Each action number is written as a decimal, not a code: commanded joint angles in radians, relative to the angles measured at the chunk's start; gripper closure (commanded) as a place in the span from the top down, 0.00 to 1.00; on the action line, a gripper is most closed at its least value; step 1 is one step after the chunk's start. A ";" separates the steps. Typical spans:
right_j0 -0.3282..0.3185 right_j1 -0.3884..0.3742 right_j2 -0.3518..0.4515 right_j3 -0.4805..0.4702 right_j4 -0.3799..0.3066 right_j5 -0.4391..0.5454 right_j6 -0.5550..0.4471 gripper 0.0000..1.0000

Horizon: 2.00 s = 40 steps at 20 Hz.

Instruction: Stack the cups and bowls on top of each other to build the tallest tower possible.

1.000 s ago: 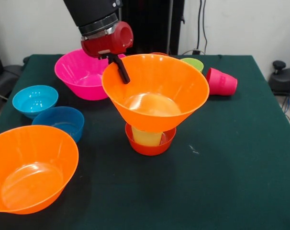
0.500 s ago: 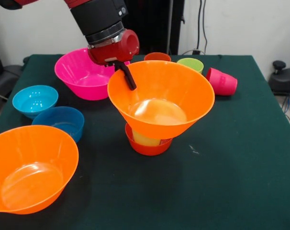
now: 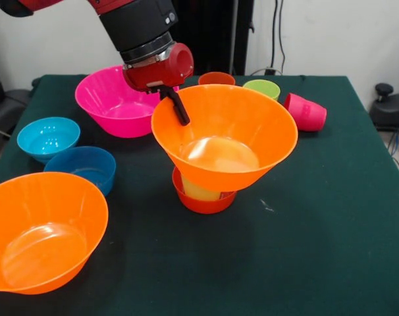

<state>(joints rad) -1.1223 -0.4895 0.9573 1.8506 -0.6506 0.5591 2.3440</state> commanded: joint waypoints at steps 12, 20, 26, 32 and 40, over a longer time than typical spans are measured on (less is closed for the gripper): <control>0.032 -0.007 -0.009 -0.080 -0.050 0.030 -0.218 0.00; -0.001 0.018 -0.002 -0.107 -0.050 0.070 -0.294 0.00; -0.017 0.026 0.004 -0.120 -0.050 0.088 -0.327 0.00; -0.036 0.029 0.007 -0.109 -0.049 0.087 -0.341 0.00; -0.022 0.021 0.003 -0.066 -0.053 0.051 -0.282 0.00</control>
<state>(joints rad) -1.1771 -0.4894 0.9581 1.8074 -0.6506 0.5591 2.3253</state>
